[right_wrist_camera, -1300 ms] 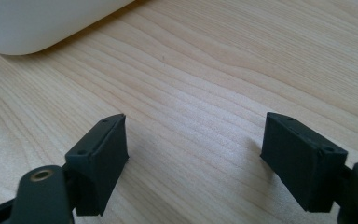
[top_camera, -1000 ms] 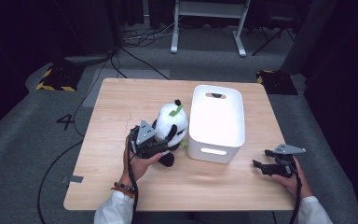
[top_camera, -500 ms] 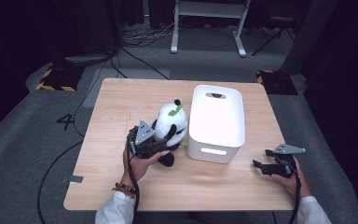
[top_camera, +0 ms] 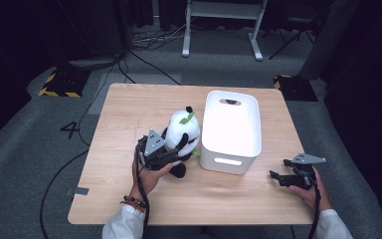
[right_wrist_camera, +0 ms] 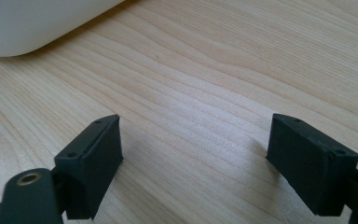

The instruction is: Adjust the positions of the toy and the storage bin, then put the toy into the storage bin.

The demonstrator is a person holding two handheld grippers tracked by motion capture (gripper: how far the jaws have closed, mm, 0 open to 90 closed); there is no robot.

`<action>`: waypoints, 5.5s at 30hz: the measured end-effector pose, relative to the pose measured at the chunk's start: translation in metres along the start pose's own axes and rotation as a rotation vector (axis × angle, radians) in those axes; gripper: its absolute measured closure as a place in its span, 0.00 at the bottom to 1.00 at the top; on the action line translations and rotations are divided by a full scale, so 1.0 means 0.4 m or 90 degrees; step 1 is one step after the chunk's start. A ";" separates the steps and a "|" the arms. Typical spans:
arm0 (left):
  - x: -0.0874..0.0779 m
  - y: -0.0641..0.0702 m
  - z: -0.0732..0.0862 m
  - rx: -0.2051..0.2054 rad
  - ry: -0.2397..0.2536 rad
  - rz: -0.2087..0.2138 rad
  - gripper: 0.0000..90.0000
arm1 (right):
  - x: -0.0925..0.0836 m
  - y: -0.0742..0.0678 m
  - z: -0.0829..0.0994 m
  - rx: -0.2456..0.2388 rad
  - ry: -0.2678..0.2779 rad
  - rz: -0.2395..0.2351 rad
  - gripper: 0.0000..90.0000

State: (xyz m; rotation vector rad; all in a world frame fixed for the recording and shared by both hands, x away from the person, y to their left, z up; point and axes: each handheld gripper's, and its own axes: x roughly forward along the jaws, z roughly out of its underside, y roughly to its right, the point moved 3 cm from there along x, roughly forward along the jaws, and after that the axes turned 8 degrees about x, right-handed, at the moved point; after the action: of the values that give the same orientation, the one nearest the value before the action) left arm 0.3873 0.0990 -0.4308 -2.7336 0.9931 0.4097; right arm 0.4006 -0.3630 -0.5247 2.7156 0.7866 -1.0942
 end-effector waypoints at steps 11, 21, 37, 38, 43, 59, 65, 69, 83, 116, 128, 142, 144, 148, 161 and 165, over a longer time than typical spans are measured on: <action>0.000 0.002 -0.005 -0.010 0.006 -0.001 0.52 | 0.000 -0.001 0.000 -0.001 0.001 0.002 0.20; -0.008 -0.011 -0.007 -0.040 0.020 -0.001 0.52 | -0.001 -0.002 0.001 -0.001 0.003 0.006 0.20; -0.016 -0.013 -0.025 -0.039 0.033 -0.007 0.52 | -0.005 -0.006 0.004 -0.005 0.006 0.016 0.20; -0.017 -0.012 -0.027 -0.036 0.034 -0.009 0.52 | -0.006 -0.006 0.004 -0.006 0.006 0.016 0.20; -0.029 -0.014 -0.043 -0.044 0.046 -0.013 0.52 | -0.005 -0.005 0.004 -0.005 0.006 0.015 0.20; -0.057 -0.033 -0.125 -0.026 0.083 -0.024 0.52 | -0.005 -0.006 0.004 -0.005 0.006 0.015 0.20; -0.066 -0.039 -0.153 -0.023 0.094 -0.025 0.52 | -0.006 -0.005 0.005 -0.004 0.006 0.010 0.21; -0.067 -0.037 -0.170 -0.021 0.098 -0.020 0.52 | -0.006 -0.005 0.005 -0.004 0.006 0.010 0.21; -0.067 -0.031 -0.231 -0.016 0.121 -0.009 0.51 | -0.006 -0.006 0.005 -0.005 0.007 0.013 0.21; -0.045 -0.001 -0.336 0.004 0.154 0.000 0.50 | -0.007 -0.005 0.006 -0.005 0.006 0.011 0.21; -0.040 0.028 -0.387 0.010 0.180 0.030 0.50 | -0.007 -0.005 0.006 -0.004 0.006 0.009 0.21; 0.007 0.096 -0.412 0.016 0.193 0.080 0.50 | -0.007 -0.005 0.006 -0.003 0.006 0.009 0.21; 0.016 0.105 -0.412 0.013 0.195 0.088 0.50 | -0.007 -0.005 0.006 -0.003 0.006 0.009 0.21; 0.034 0.129 -0.413 0.019 0.192 0.104 0.50 | -0.007 -0.005 0.006 -0.003 0.006 0.009 0.21; 0.091 0.188 -0.394 0.032 0.178 0.141 0.50 | -0.007 -0.005 0.006 -0.003 0.005 0.008 0.21; 0.094 0.192 -0.393 0.036 0.181 0.140 0.50 | -0.007 -0.005 0.006 -0.003 0.005 0.008 0.21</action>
State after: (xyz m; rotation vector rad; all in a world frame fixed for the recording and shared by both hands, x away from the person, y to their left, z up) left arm 0.3946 -0.0256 -0.3025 -2.6897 1.3592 0.0213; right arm 0.3964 -0.3633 -0.5244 2.7186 0.7715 -1.0785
